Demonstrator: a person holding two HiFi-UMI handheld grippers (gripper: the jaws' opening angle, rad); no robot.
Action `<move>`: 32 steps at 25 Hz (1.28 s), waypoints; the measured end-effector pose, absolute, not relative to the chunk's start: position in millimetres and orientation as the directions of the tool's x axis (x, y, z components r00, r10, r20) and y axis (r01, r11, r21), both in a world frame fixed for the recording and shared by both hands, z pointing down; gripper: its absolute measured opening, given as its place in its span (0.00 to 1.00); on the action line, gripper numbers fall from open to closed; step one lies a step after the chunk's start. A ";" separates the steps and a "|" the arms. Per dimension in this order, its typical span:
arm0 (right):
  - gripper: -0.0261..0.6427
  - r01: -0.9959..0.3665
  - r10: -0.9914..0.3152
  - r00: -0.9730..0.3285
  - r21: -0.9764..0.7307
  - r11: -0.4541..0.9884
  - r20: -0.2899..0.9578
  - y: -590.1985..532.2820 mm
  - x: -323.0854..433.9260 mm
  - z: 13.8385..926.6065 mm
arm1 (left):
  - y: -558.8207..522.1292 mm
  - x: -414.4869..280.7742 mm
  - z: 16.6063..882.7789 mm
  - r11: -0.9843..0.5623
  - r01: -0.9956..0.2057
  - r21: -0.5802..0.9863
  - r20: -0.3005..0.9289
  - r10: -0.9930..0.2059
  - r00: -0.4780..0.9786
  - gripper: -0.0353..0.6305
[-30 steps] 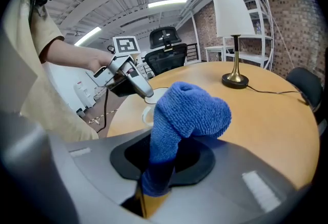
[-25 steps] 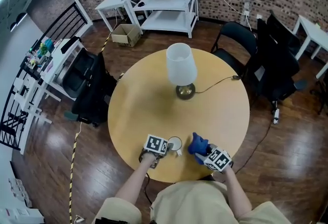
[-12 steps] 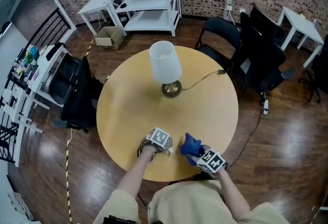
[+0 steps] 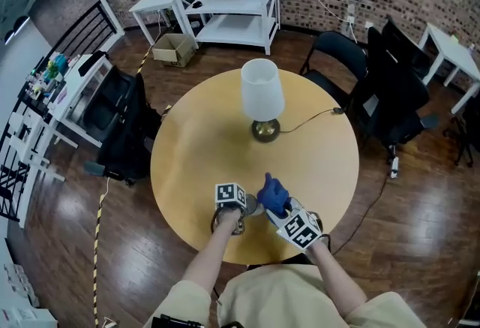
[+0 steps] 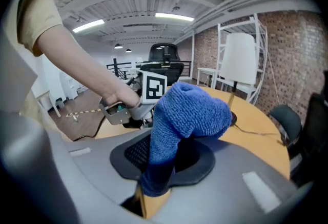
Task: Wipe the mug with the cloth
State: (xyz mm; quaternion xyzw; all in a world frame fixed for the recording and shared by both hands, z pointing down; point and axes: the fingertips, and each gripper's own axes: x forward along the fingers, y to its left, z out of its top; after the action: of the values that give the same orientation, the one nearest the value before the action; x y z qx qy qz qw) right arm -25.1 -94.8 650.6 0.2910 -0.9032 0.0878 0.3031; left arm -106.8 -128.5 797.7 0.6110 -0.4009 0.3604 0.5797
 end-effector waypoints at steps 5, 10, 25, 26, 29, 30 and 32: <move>0.16 -0.380 -0.360 -0.629 0.132 0.916 0.689 -86.3 -76.4 674.4 | -115.8 -103.5 796.1 0.211 -0.830 0.517 0.855 -0.088 0.510 0.09; 0.16 -0.444 -0.372 -0.617 0.084 0.892 0.694 -82.0 -70.3 699.0 | -116.0 -102.7 802.7 0.274 -0.770 0.576 0.816 -0.133 0.563 0.09; 0.15 -0.663 -0.441 -0.631 -0.149 0.733 0.638 -113.0 -31.8 699.9 | -113.2 -100.9 801.3 0.304 -0.754 0.582 0.810 -0.132 0.572 0.10; 0.15 -0.669 -0.443 -0.629 -0.154 0.728 0.639 -114.0 -30.0 700.9 | -113.5 -100.9 801.1 0.305 -0.754 0.582 0.810 -0.133 0.571 0.10; 0.15 -0.683 -0.450 -0.631 -0.178 0.708 0.632 -118.7 -27.3 702.5 | -115.5 -100.9 800.6 0.313 -0.747 0.586 0.806 -0.136 0.575 0.11; 0.15 -0.687 -0.452 -0.633 -0.188 0.702 0.628 -120.3 -27.3 702.6 | -115.5 -101.1 800.5 0.318 -0.744 0.587 0.805 -0.137 0.577 0.11; 0.15 -0.693 -0.455 -0.638 -0.206 0.691 0.620 -121.8 -26.8 702.0 | -113.8 -100.5 800.2 0.329 -0.737 0.590 0.802 -0.138 0.581 0.11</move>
State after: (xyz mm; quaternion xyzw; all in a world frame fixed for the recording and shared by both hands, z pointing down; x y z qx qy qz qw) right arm -26.8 -121.8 702.0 0.3267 -0.8784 0.2182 0.2720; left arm -100.5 -113.8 800.2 0.5392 -0.4059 0.2117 0.7068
